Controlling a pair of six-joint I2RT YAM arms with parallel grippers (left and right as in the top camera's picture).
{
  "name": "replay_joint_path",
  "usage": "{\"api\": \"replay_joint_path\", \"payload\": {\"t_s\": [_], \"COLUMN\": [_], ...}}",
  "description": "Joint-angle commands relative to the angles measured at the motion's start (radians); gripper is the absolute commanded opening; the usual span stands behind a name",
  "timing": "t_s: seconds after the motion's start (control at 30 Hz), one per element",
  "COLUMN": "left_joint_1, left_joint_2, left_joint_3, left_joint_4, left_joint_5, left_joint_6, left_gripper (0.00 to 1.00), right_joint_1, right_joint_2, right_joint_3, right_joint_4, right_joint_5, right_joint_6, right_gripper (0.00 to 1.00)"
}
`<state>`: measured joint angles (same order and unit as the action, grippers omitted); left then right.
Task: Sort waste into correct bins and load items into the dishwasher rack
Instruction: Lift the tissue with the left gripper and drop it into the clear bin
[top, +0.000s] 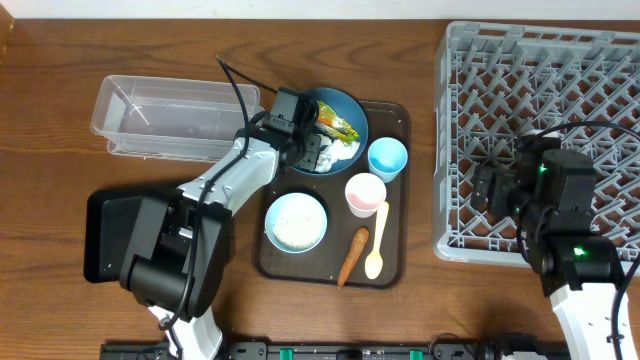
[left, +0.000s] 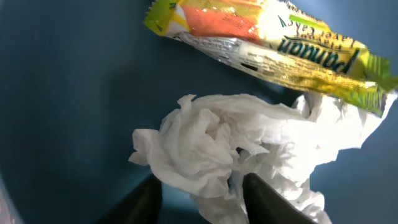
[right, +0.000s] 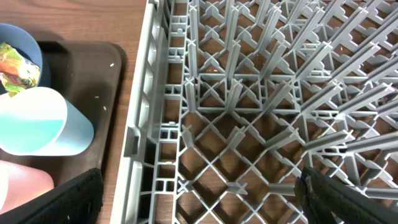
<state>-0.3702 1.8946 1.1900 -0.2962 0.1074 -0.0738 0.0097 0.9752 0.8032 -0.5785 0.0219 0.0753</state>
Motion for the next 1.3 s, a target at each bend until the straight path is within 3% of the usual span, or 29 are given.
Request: {"api": "replay_joint_path", "payload": {"t_s": [0.0,0.13,0.23,0.6,0.8,1.07,1.27], "left_joint_1": [-0.002,-0.002,-0.002,0.013,0.122,0.305,0.328], "left_joint_2": [0.010,0.003,-0.016,-0.260,-0.415,-0.378,-0.291], "left_joint_3": [0.025,0.026,0.030,0.030,0.030,0.024,0.024], "left_joint_4": [0.008,0.030,0.029,-0.013,-0.013,-0.013,-0.013], "left_joint_5": [-0.018,-0.018,-0.019,-0.127,-0.208,-0.216,-0.216], "left_joint_6": [0.005,0.005,0.005,0.006,0.005,-0.014,-0.014], "left_gripper": [0.35,0.13,0.06,0.06,0.06,0.06,0.06], "right_joint_1": [0.003,0.003,0.003,0.003,0.003,0.003,0.003], "right_joint_2": [-0.002,-0.002,-0.002,-0.002,-0.002,-0.002,-0.002], "right_joint_3": [0.021,0.021,0.021,0.021,0.021,0.021,0.021], "right_joint_4": [-0.002,-0.002,-0.002,-0.001,-0.001,-0.001,-0.001], "right_joint_5": [-0.004,-0.004,-0.003,-0.003,-0.003,-0.003,-0.003], "right_joint_6": [-0.002,-0.002,-0.002,-0.002,-0.002,-0.002,-0.002], "right_gripper": [0.98,0.98,0.97,0.98,0.98,0.98,0.98]}}
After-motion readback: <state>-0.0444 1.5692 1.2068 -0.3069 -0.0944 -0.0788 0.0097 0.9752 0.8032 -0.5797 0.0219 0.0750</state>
